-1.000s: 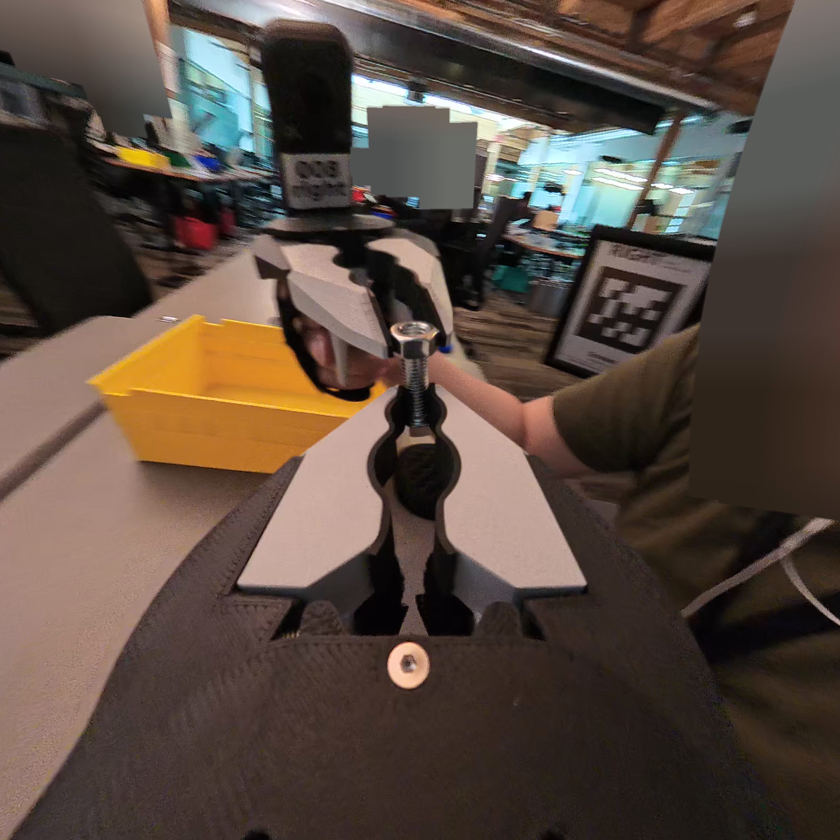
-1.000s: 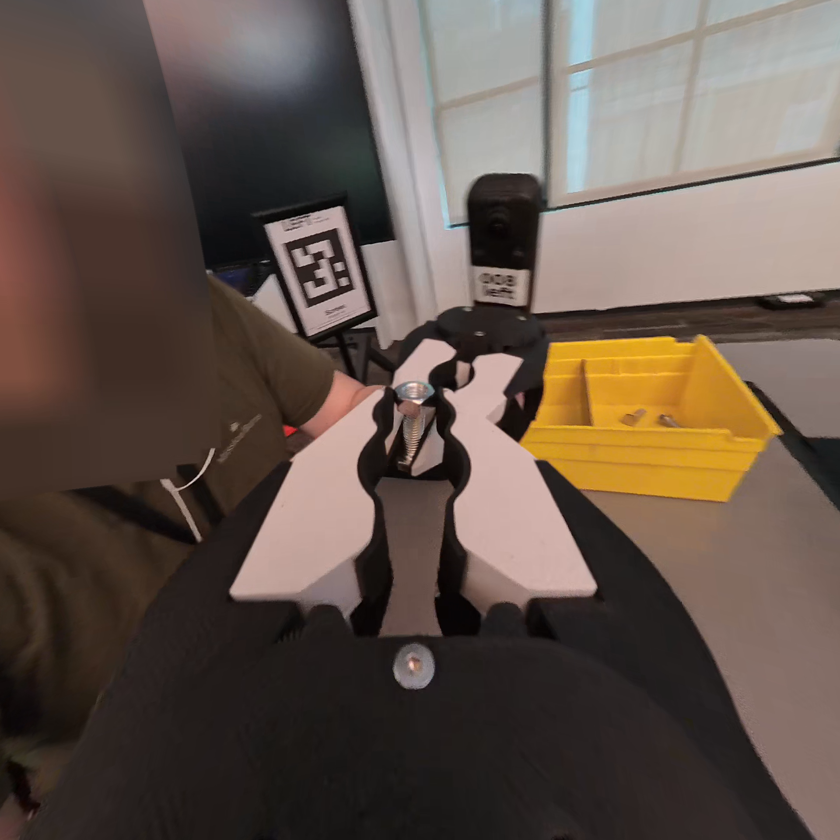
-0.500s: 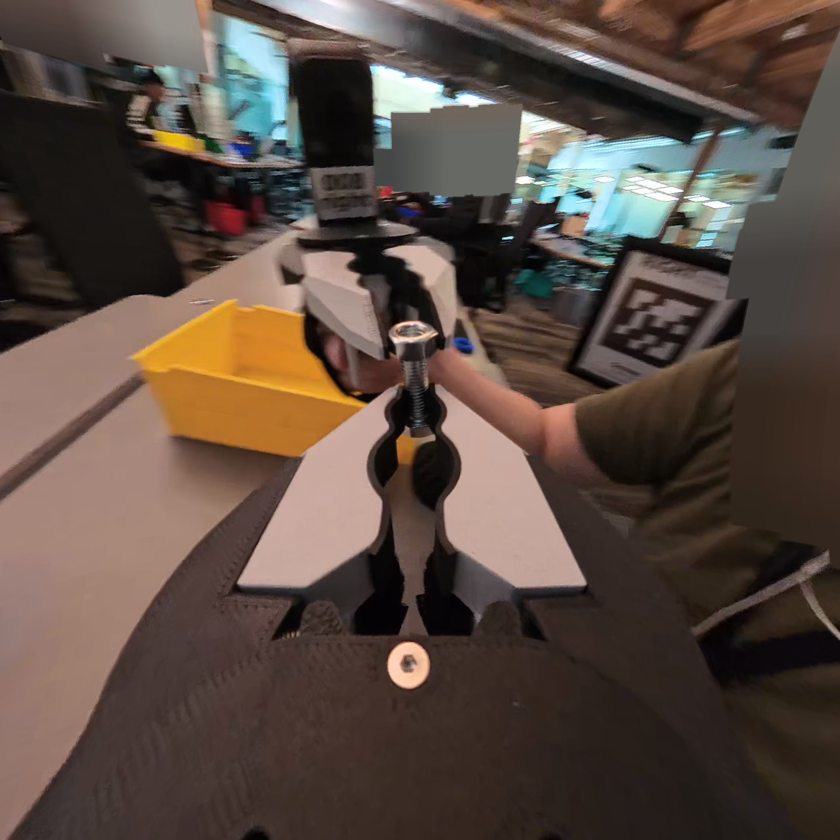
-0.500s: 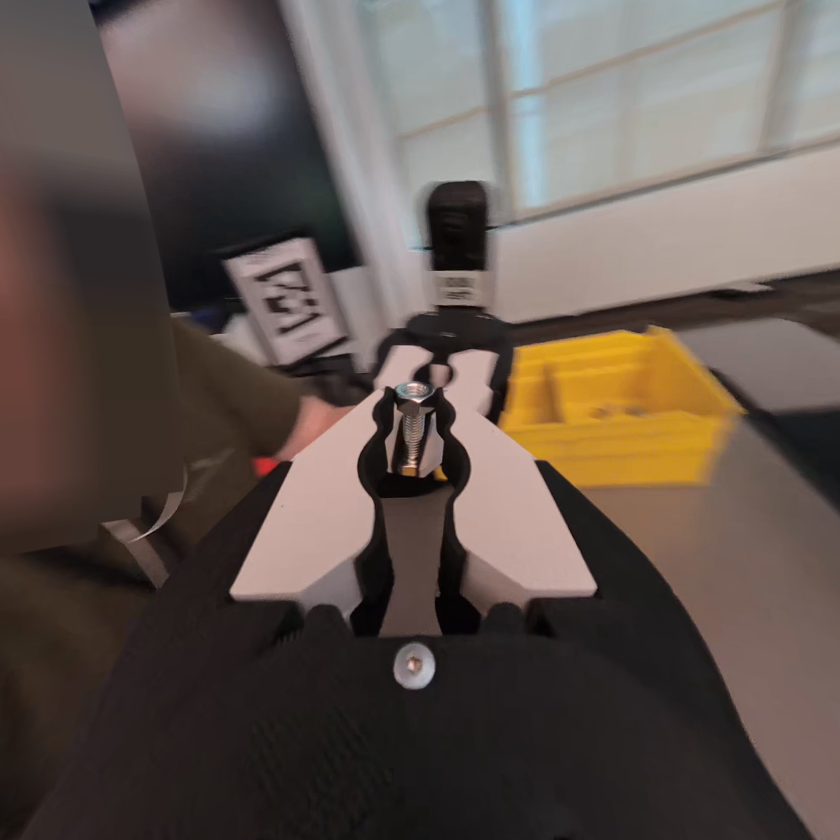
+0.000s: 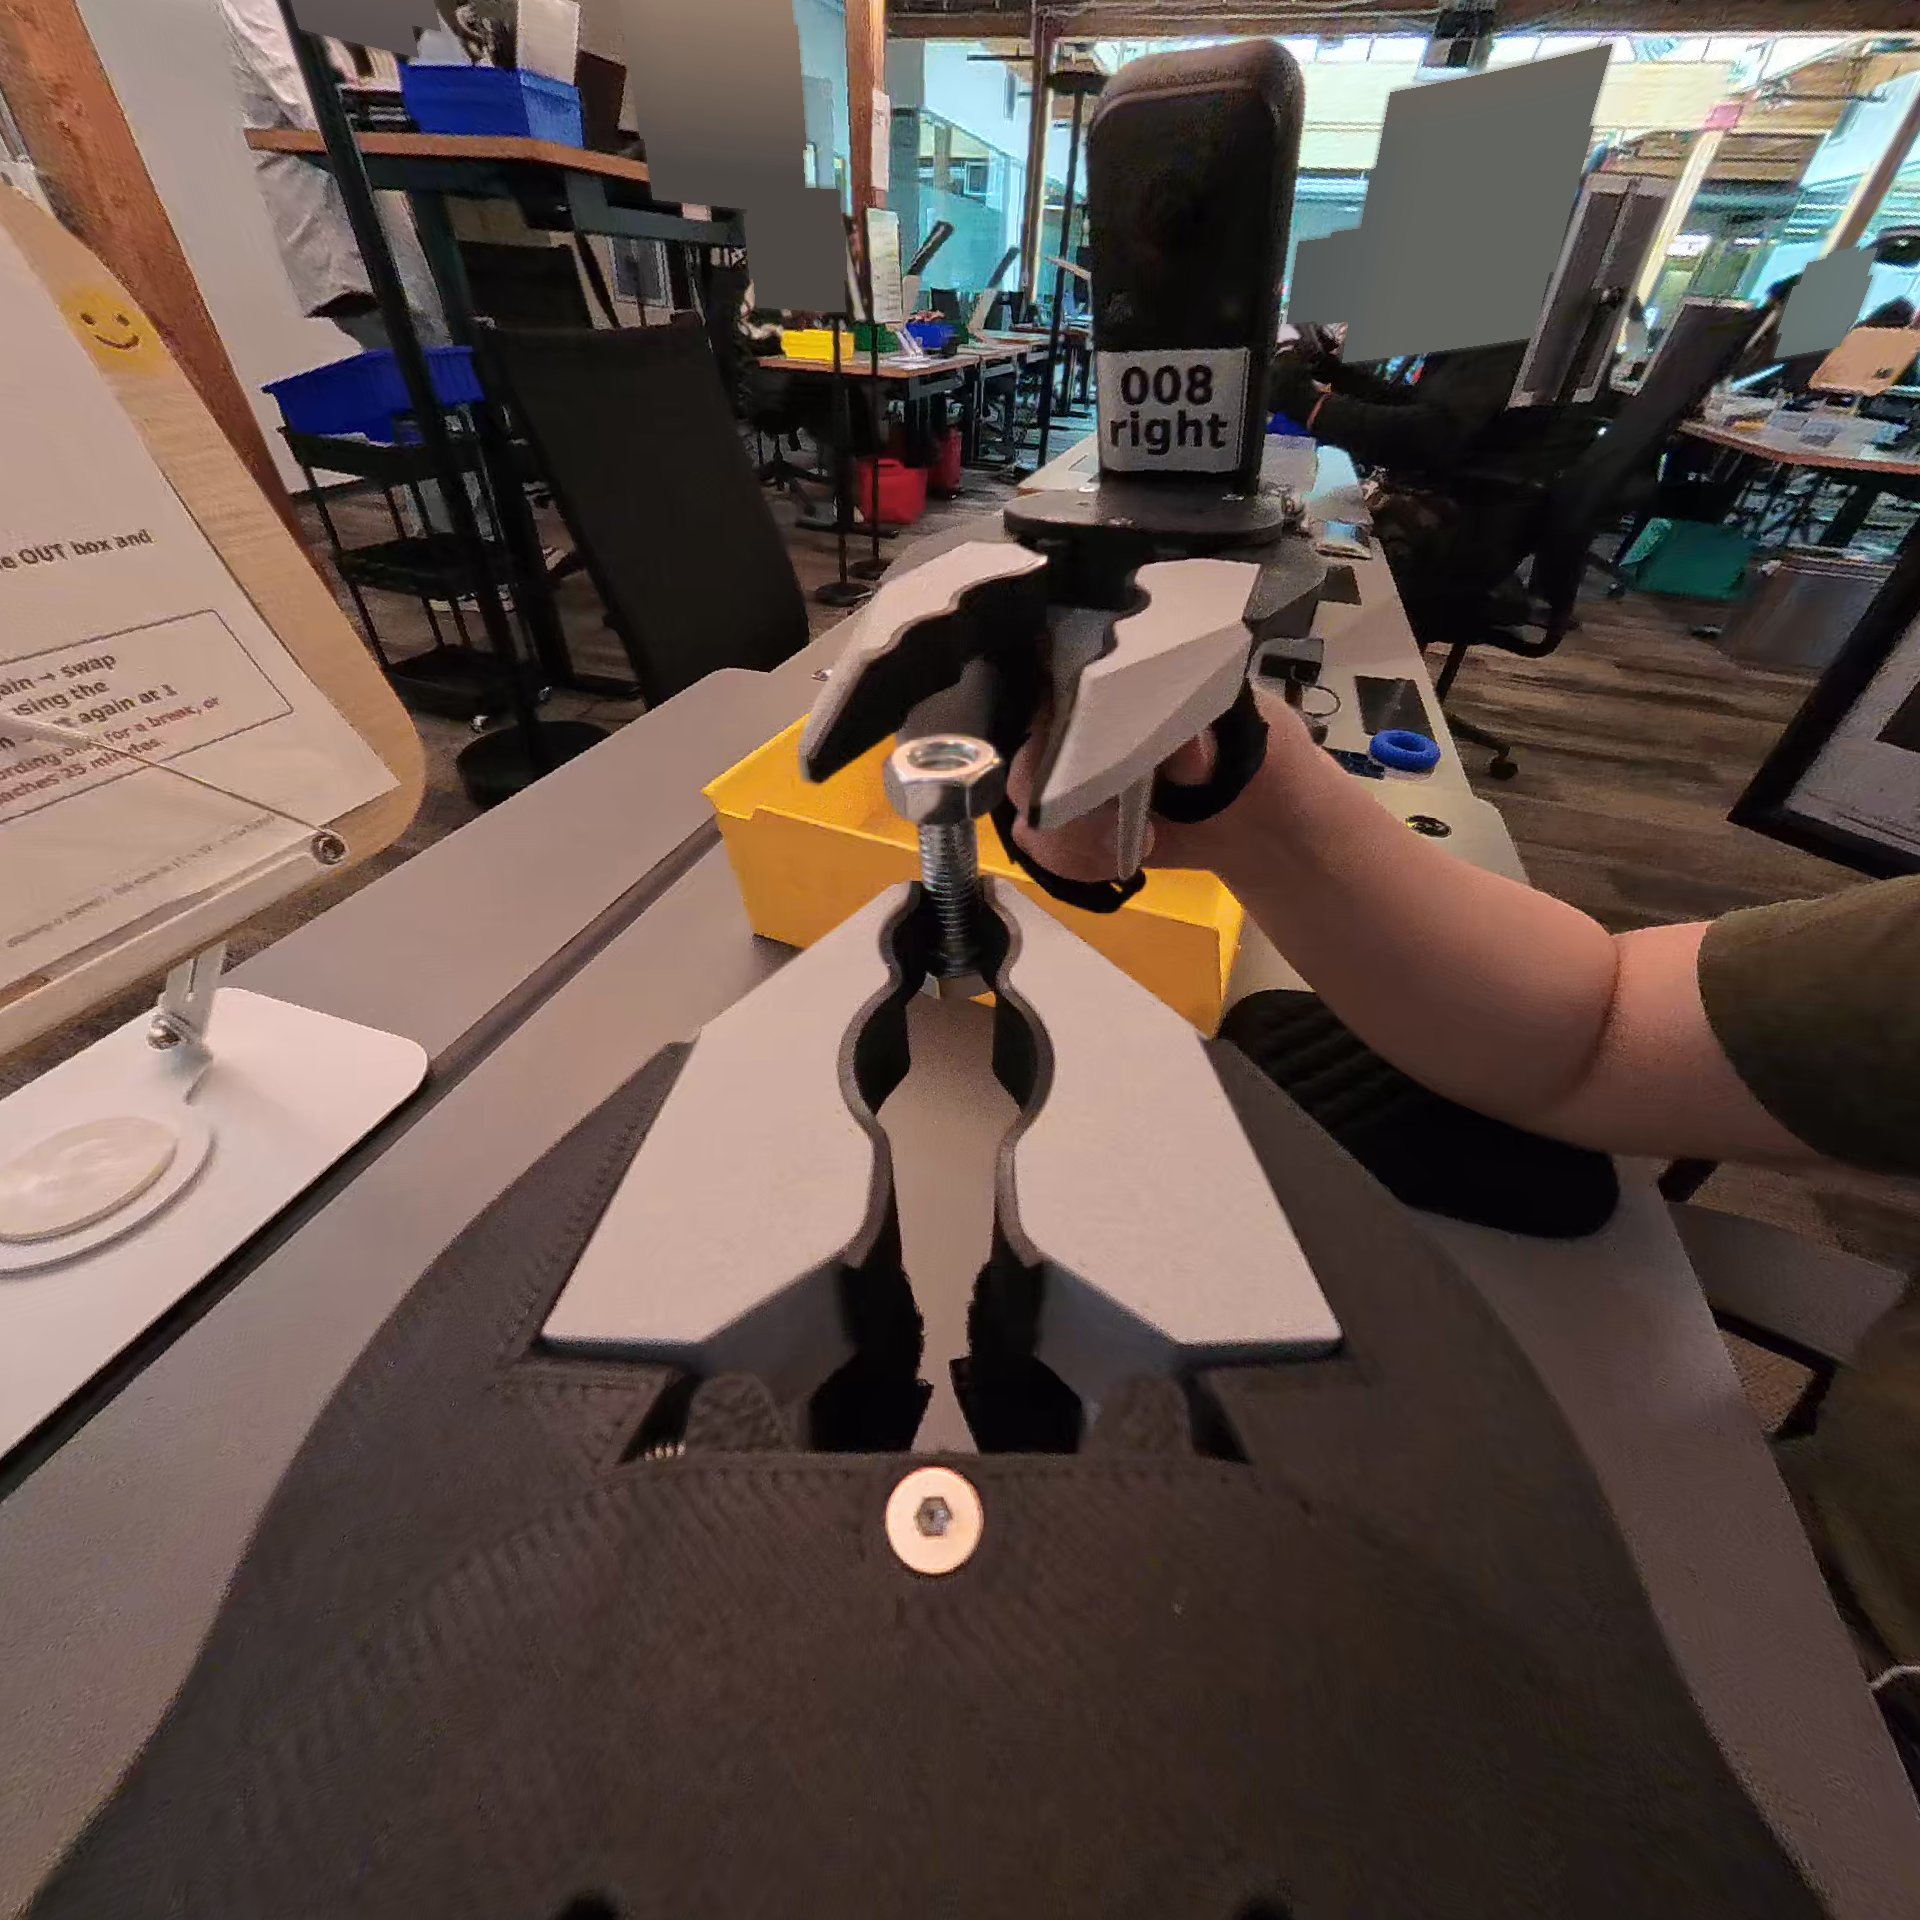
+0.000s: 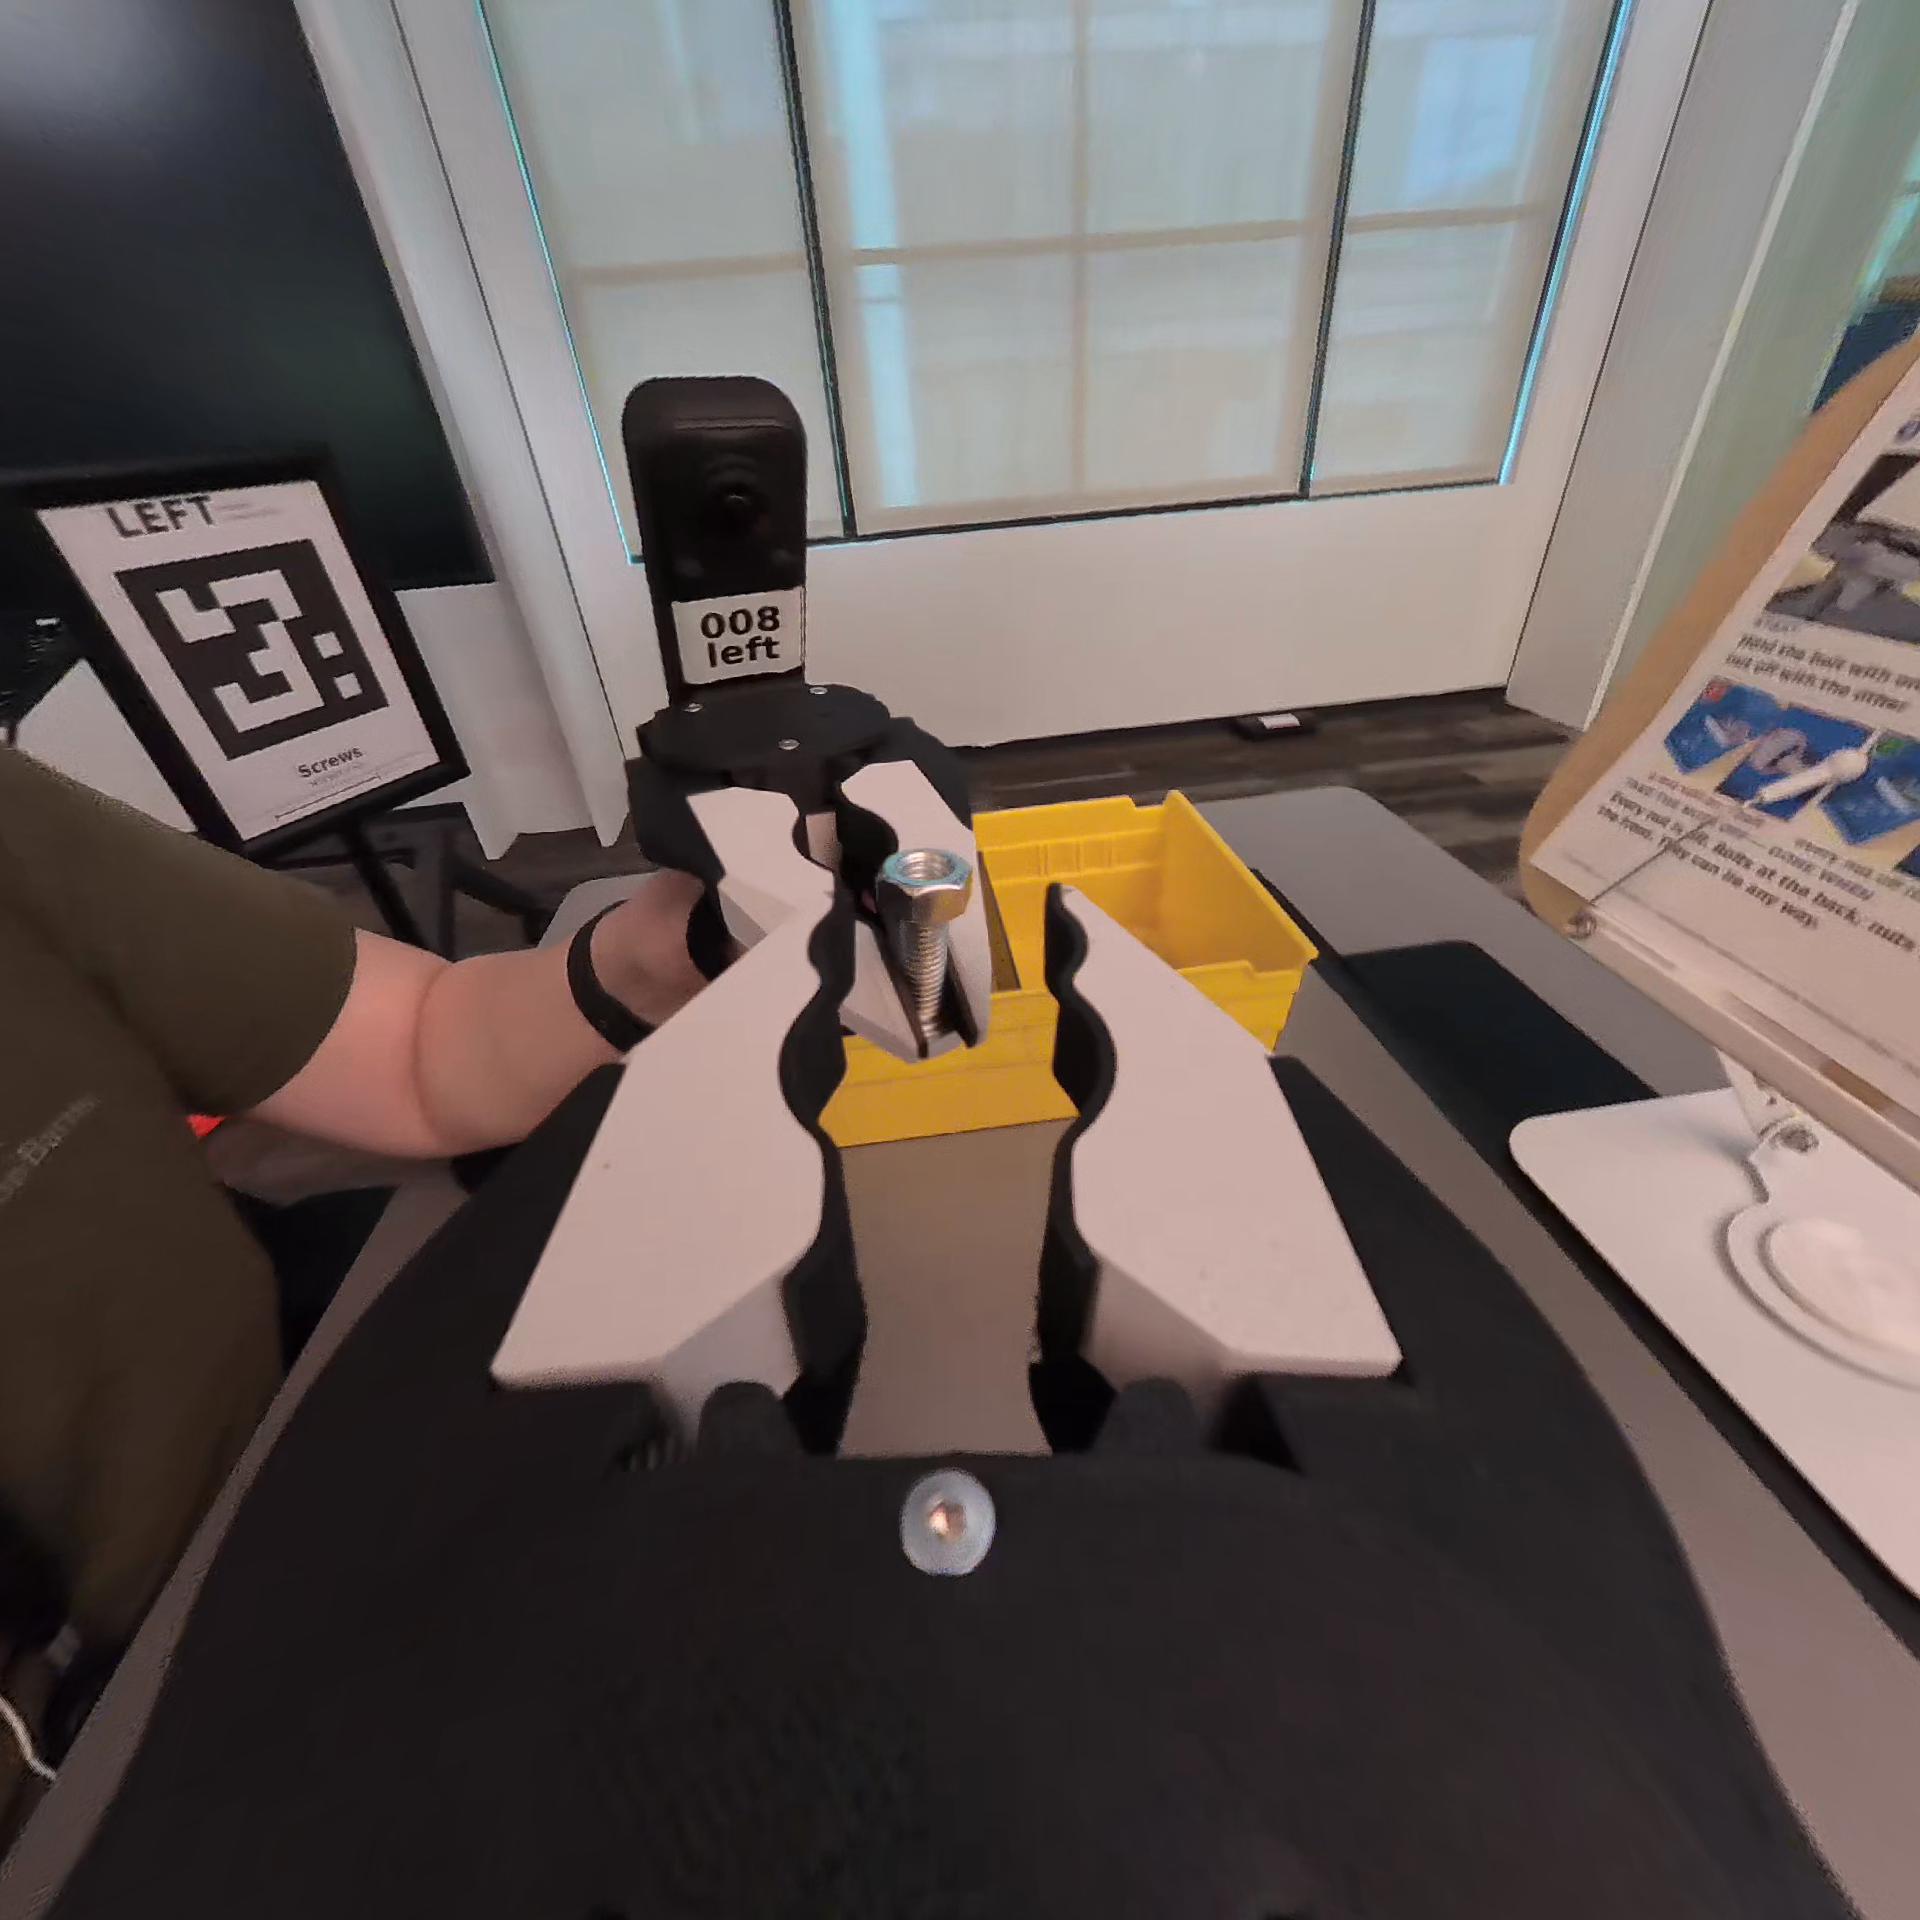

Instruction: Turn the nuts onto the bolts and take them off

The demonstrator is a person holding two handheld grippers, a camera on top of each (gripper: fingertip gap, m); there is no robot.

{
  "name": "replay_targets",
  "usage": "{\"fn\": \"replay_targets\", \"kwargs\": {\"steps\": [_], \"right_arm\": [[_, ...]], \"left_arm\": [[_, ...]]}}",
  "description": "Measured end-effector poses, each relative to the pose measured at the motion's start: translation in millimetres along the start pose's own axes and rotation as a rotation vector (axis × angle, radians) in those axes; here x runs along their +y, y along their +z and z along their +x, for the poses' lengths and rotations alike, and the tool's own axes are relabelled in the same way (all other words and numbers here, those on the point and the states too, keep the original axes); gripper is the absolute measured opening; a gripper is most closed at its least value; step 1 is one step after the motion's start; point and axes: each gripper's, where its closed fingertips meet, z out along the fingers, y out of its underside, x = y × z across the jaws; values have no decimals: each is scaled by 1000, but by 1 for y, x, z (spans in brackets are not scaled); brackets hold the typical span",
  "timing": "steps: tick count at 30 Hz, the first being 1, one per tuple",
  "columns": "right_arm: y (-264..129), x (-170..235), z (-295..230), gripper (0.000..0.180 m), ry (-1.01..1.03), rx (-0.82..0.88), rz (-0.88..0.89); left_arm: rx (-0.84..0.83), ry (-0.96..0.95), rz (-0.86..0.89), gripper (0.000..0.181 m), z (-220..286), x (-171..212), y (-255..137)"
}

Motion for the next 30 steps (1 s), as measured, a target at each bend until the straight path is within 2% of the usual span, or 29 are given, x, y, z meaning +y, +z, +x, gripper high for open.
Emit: {"fn": "replay_targets", "kwargs": {"steps": [7,11,13,14,18,24,25,27,30], "right_arm": [[3,-4,-17,31,-43,-65,24],[2,-2,-12,30,-61,-16,-4],[-1,-1,-22,8,-54,-78,-32],[-1,-1,-20,10,-48,-65,-36],[-1,-13,-10,55,-91,17,34],[16,2,-36,89,-113,-96,-36],[15,3,-38,91,-128,-95,-58],[5,3,-51,67,-165,-141,-92],[-1,-17,-34,86,-163,-33,9]], "left_arm": [[-18,62,-19,7,4,-1,0],[-78,63,-19,7,-7,-2,-4],[-102,55,-10,7,-13,-3,-7],[-104,51,-5,7,-14,-4,-9],[-68,49,12,7,-7,-8,-8],[-107,76,7,7,-11,-6,-6],[-126,71,10,7,-15,-7,-9],[-158,48,21,7,-24,-9,-15],[-153,60,23,8,-24,-11,-17]]}}
